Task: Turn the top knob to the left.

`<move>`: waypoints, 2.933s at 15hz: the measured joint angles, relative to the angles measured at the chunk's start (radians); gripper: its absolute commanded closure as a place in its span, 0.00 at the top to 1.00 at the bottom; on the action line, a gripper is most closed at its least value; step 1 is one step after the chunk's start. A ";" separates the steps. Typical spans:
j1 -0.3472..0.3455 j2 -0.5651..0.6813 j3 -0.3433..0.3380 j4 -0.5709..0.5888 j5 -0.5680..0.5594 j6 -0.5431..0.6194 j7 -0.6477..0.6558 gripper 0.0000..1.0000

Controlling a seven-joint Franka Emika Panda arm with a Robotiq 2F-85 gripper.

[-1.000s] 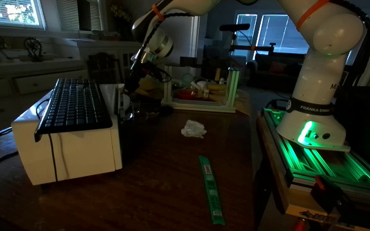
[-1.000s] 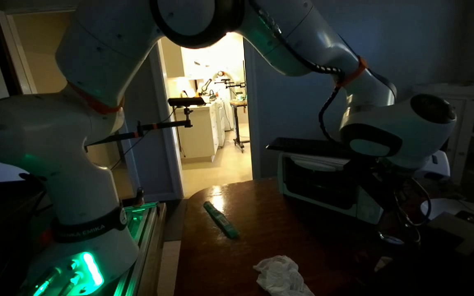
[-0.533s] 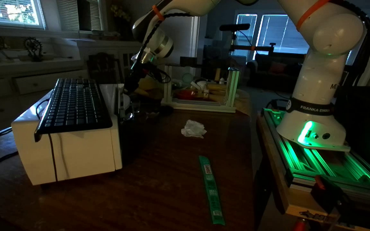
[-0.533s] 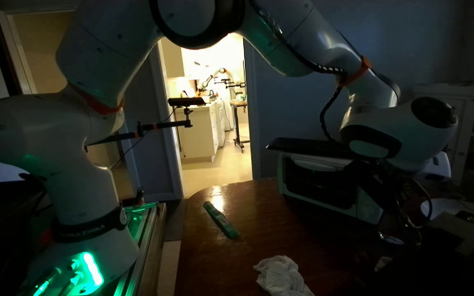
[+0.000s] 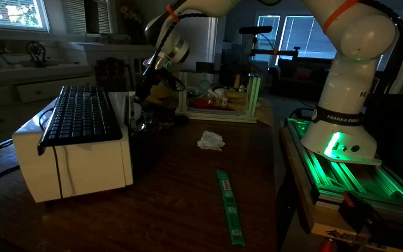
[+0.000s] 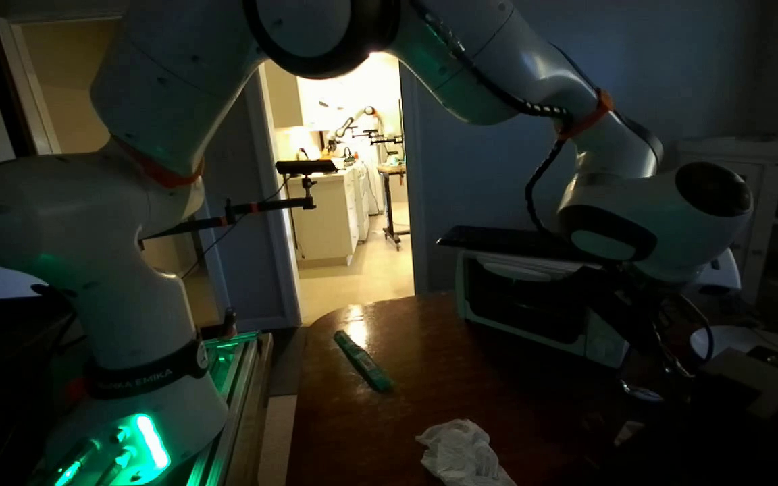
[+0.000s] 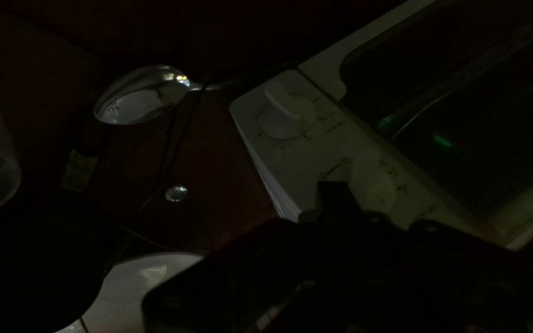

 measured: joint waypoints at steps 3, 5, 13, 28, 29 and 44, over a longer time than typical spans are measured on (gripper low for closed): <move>0.001 -0.005 0.000 -0.002 0.008 -0.007 -0.038 0.00; 0.003 -0.009 -0.001 -0.005 0.008 -0.007 -0.064 0.00; 0.015 -0.043 -0.007 -0.034 0.008 -0.007 -0.148 0.00; 0.266 -0.310 -0.255 -0.276 -0.377 0.193 0.232 0.58; 0.280 -0.339 -0.271 -0.302 -0.443 0.194 0.306 0.64; 0.331 -0.669 -0.257 -0.599 -0.708 0.190 0.857 1.00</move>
